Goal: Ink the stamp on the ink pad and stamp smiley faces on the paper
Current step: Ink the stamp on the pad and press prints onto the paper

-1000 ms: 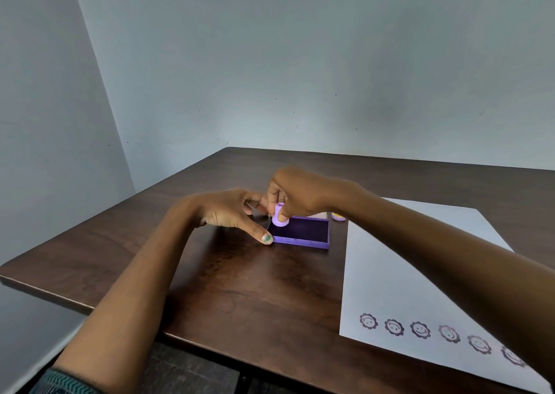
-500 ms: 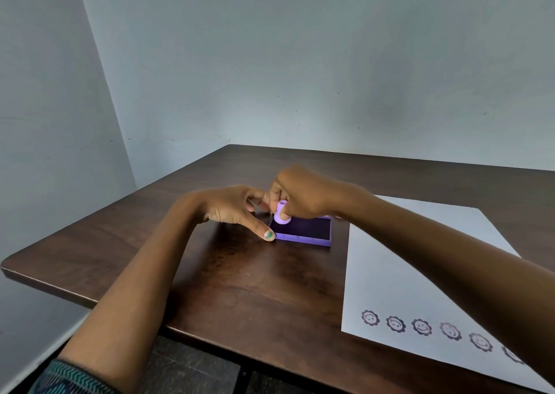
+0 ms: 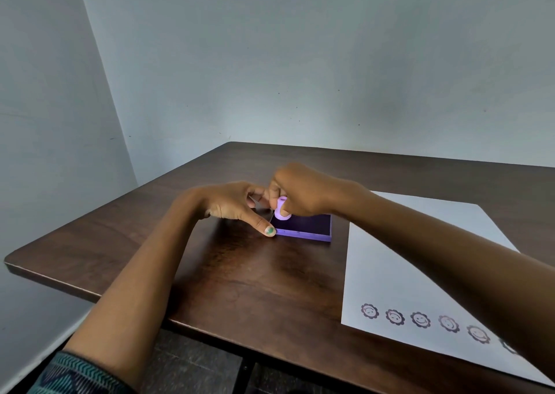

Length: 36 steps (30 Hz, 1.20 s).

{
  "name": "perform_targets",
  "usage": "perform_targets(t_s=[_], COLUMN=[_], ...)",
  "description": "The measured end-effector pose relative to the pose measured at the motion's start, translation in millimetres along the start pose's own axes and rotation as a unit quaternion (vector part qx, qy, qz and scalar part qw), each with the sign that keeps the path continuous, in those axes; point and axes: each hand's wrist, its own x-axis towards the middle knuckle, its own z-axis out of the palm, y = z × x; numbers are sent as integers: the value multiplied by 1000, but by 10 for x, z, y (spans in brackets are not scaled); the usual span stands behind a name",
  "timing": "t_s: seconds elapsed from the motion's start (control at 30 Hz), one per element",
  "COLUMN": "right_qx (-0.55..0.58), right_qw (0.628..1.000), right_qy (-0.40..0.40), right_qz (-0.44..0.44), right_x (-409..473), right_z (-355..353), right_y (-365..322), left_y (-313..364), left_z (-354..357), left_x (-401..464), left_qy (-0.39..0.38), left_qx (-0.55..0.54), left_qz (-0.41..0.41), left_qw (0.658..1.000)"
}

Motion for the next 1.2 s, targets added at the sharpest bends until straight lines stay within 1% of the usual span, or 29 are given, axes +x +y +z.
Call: perform_targets(t_s=[0.13, 0.2, 0.37, 0.4, 0.53, 0.6, 0.67, 0.8, 0.83, 0.93, 1.07, 1.13, 1.2], right_qx=[64, 55, -32, -29, 43, 54, 48, -54, -61, -39, 33, 26, -14], right_qw=[998, 998, 999, 999, 999, 998, 999, 999, 998, 999, 999, 999, 1000], right_qy=[2, 7, 20, 15, 4, 2, 0, 1, 6, -9, -9, -10, -13], right_qz=[24, 23, -2, -1, 20, 20, 25, 2, -2, -1, 34, 26, 22], right_x=[-46, -67, -46, -38, -47, -50, -50, -78, -83, -71, -60, -56, -52], right_z=[-70, -47, 64, 64, -19, -40, -42, 29, 39, -5, -62, -48, -15], right_y=[66, 34, -97, -84, 22, 39, 11, -142, -175, -154, 5, -10, -74], left_y=[0, 3, -11, -12, -20, -22, -18, -24, -24, -10, -15, -21, -26], left_z=[2, 4, 5, 6, 2, -1, -2, -3, -1, 4, 0, -1, -1], left_x=[0, -4, -6, -2, 1, 5, 10, 14, 16, 11, 13, 17, 26], left_qy=[-4, -5, 11, 11, 2, 2, 1, 9, 8, 11, 0, 5, 17], left_qx=[1, 0, 4, 5, 3, 3, 7, 14, 14, 9, -3, 1, 11], left_qz=[-6, -4, -4, -3, -4, -6, -5, -4, -2, -3, 1, 1, -5], left_qw=[1000, 1000, 1000, 1000, 1000, 1000, 1000, 1000, 1000, 1000, 1000, 1000, 1000])
